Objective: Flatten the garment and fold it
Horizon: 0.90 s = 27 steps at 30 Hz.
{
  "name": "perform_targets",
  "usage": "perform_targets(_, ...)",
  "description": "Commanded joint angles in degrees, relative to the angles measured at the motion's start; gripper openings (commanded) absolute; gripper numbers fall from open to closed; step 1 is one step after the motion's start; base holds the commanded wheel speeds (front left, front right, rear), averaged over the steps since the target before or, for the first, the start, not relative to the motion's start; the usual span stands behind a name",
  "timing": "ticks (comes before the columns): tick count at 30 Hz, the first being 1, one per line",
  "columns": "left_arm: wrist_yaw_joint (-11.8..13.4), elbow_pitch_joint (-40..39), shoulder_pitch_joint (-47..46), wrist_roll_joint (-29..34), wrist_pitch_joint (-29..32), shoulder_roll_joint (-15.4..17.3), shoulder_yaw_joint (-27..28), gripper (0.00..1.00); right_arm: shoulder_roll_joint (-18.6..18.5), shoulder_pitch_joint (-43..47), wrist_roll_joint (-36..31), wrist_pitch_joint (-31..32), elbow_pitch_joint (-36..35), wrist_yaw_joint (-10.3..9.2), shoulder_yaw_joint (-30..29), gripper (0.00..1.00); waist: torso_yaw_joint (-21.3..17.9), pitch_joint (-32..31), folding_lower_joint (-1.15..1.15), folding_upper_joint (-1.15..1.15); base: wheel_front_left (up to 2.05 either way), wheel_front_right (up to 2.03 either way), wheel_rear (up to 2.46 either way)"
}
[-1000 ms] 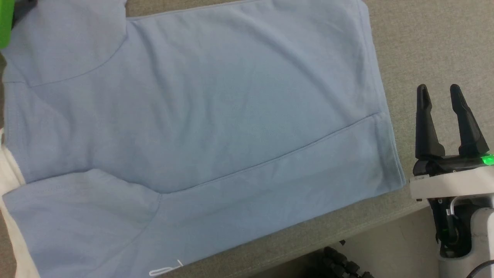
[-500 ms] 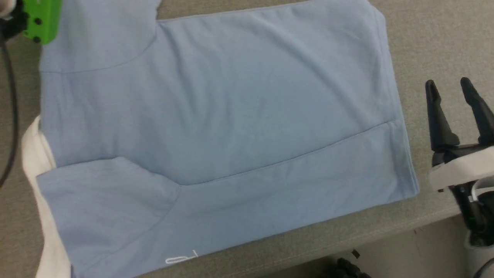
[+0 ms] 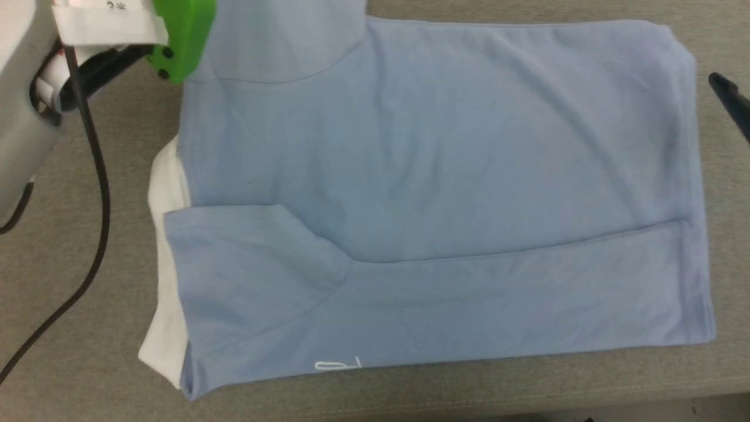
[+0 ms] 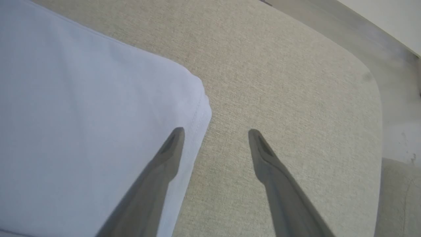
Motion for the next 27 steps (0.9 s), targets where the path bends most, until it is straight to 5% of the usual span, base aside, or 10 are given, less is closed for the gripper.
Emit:
perform_targets(1,0.68,-1.21,0.99,0.64,-0.34,-0.19,0.19,0.00,-1.07,-2.15,0.79,0.98,0.98,-0.10,1.82,1.00,3.44,1.46,0.00,0.00,0.00,0.00,0.00)
perform_targets(7,2.60,-7.39,2.18,1.31,-0.82,-0.16,-0.13,0.00,-6.77,-11.18,2.12,4.04,6.70,-0.10,12.49,1.00,6.56,3.52,0.00,0.00,0.00,0.00,0.00)
perform_targets(18,4.34,-10.99,3.49,2.06,-1.72,-1.26,-0.92,0.00,-10.97,-19.36,3.11,3.76,16.07,-0.10,30.03,1.00,9.61,5.61,0.00,0.00,0.00,0.00,0.00)
perform_targets(20,4.59,-10.87,3.76,2.07,-1.90,-1.34,-1.00,0.00,-11.22,-19.70,4.86,4.42,16.62,-0.10,33.18,0.24,9.74,5.58,0.00,0.00,0.00,0.00,0.00)
perform_targets(21,4.68,-10.77,3.93,2.08,-2.04,-1.40,-1.06,0.00,-11.48,-20.02,5.72,4.41,16.74,-0.10,34.60,0.00,9.77,5.49,0.00,0.00,0.00,0.00,0.00)
perform_targets(27,5.14,-9.17,5.40,1.92,-2.99,-1.44,-1.46,0.00,-11.30,-22.43,8.68,-0.60,19.89,-0.10,36.70,0.00,9.18,3.70,0.00,0.00,0.00,0.00,0.00)
